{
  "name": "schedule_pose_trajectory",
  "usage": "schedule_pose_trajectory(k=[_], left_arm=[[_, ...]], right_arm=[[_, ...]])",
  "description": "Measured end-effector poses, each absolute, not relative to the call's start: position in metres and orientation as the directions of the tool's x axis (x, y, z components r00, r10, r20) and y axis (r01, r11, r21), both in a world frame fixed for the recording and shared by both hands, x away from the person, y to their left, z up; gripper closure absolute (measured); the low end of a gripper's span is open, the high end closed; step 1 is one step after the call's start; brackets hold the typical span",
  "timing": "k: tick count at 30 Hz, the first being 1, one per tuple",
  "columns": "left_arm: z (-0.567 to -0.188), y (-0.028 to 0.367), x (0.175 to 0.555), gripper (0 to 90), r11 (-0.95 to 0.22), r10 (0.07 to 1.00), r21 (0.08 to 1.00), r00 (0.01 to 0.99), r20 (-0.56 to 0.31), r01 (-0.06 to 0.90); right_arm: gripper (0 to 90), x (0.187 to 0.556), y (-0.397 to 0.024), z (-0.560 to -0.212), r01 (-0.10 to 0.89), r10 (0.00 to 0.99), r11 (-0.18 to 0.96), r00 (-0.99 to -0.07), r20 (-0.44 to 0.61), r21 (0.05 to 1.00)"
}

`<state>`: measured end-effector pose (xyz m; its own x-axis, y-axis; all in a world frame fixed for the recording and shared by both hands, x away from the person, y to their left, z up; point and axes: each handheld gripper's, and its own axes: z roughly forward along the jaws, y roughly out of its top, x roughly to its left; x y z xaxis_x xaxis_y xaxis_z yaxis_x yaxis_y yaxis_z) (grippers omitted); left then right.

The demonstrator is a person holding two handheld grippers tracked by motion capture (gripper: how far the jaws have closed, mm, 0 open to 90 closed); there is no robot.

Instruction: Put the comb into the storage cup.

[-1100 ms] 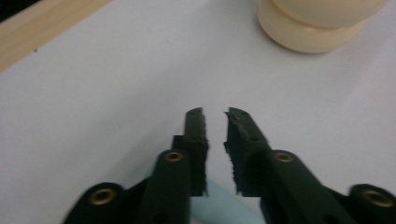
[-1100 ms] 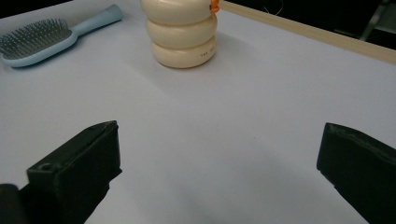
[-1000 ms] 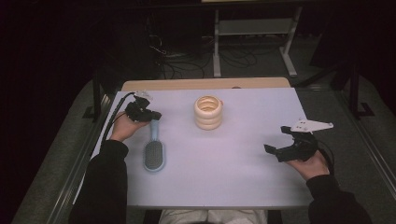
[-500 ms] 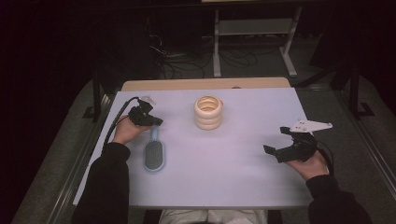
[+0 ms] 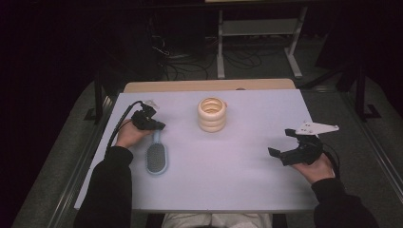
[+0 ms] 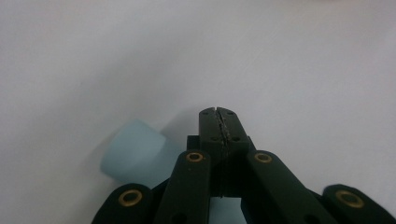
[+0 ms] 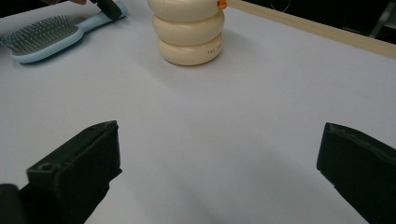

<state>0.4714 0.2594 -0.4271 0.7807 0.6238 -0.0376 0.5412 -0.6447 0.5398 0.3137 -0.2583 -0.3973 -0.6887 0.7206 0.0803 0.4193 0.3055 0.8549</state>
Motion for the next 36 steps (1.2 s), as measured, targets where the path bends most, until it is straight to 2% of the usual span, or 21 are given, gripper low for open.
schedule_pose_trajectory(k=[10, 21, 27, 36], left_arm=[[-0.431, 0.278, 0.464, 90.0, -0.615, 0.653, 0.553, 0.757, -0.042, 0.561], [-0.428, 0.301, 0.444, 90.0, -0.534, 0.682, 0.626, 0.727, -0.08, 0.569], [-0.424, 0.297, 0.428, 90.0, -0.575, 0.664, 0.615, 0.747, -0.035, 0.54], [-0.426, 0.298, 0.431, 90.0, -0.588, 0.68, 0.601, 0.734, 0.003, 0.542]], right_arm=[[0.0, 0.313, -0.258, -0.397, 0.42, 0.72, 0.308, -0.689, 0.08, 0.854], [0.0, 0.313, -0.257, -0.397, 0.417, 0.72, 0.31, -0.69, 0.076, 0.855], [0.0, 0.312, -0.256, -0.397, 0.416, 0.719, 0.314, -0.691, 0.072, 0.853], [0.0, 0.313, -0.255, -0.397, 0.417, 0.716, 0.321, -0.695, 0.071, 0.85]])
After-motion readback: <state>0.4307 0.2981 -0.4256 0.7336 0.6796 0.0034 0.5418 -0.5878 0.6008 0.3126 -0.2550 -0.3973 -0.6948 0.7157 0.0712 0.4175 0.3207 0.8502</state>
